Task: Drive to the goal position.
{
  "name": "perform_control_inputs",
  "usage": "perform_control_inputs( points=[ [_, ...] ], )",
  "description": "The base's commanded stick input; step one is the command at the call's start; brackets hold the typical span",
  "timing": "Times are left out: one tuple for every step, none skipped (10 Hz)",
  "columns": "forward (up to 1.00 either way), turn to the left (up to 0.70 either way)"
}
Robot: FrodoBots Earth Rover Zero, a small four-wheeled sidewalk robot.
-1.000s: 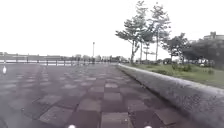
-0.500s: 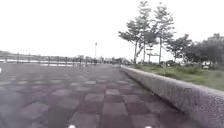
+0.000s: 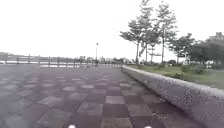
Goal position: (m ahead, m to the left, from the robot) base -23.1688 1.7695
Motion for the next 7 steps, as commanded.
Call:
perform_control_inputs(
  points=[
    [0.85, 0.0],
    [0.85, 0.0],
    [0.85, 0.0],
    [0.85, 0.0],
    [0.85, 0.0],
    [0.85, 0.0],
    [0.85, 0.0]
  ],
)
